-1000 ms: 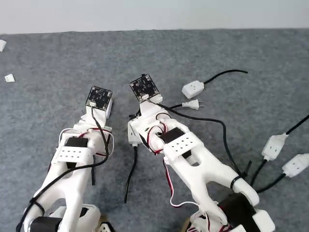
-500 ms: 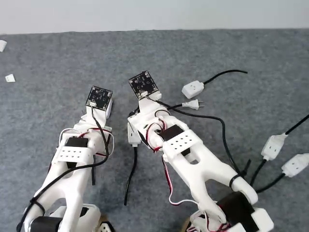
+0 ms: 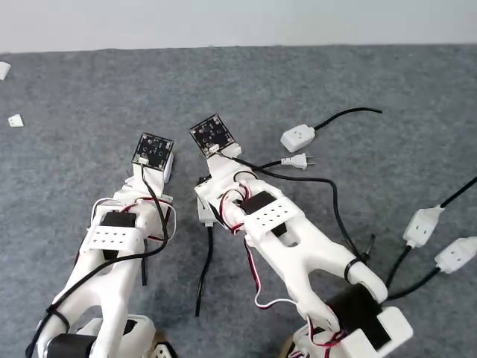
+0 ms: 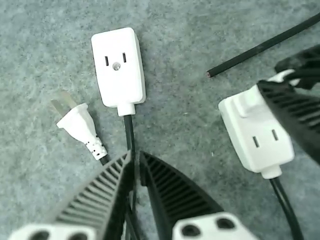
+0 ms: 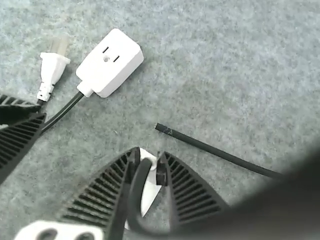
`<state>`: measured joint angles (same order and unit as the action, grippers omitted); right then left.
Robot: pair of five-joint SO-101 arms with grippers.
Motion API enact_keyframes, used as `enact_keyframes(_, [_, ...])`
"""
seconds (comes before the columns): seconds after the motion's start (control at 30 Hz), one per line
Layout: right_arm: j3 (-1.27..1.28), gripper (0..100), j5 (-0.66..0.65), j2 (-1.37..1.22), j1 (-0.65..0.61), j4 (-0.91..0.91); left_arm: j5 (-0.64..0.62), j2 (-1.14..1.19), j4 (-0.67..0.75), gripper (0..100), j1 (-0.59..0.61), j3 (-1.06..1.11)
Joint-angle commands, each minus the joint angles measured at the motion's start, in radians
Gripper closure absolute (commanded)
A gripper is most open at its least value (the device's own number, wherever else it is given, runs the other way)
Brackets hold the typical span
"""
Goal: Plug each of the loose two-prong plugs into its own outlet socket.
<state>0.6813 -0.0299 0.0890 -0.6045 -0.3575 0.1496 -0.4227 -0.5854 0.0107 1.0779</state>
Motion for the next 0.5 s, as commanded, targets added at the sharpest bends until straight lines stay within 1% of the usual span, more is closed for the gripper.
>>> enact_keyframes(0.0, [-0.051, 99.1, -0.012, 0.004, -0.004, -0.010, -0.008, -0.032, 0.026, 98, 0.017, -0.013])
enact_keyframes(0.1, [-0.041, 99.1, -0.012, 0.004, -0.012, -0.068, -0.011, -0.032, 0.043, 98, 0.040, -0.015])
enact_keyframes(0.23, [-0.041, 99.1, -0.014, -0.004, -0.021, -0.150, -0.012, -0.032, 0.051, 98, 0.041, -0.012])
enact_keyframes(0.37, [-0.074, 99.1, -0.061, -0.084, -0.024, -0.163, -0.012, -0.032, 0.052, 98, 0.051, -0.013])
enact_keyframes(0.47, [-0.149, 99.1, -0.063, -0.143, -0.024, -0.254, -0.012, -0.032, 0.052, 98, 0.055, -0.015])
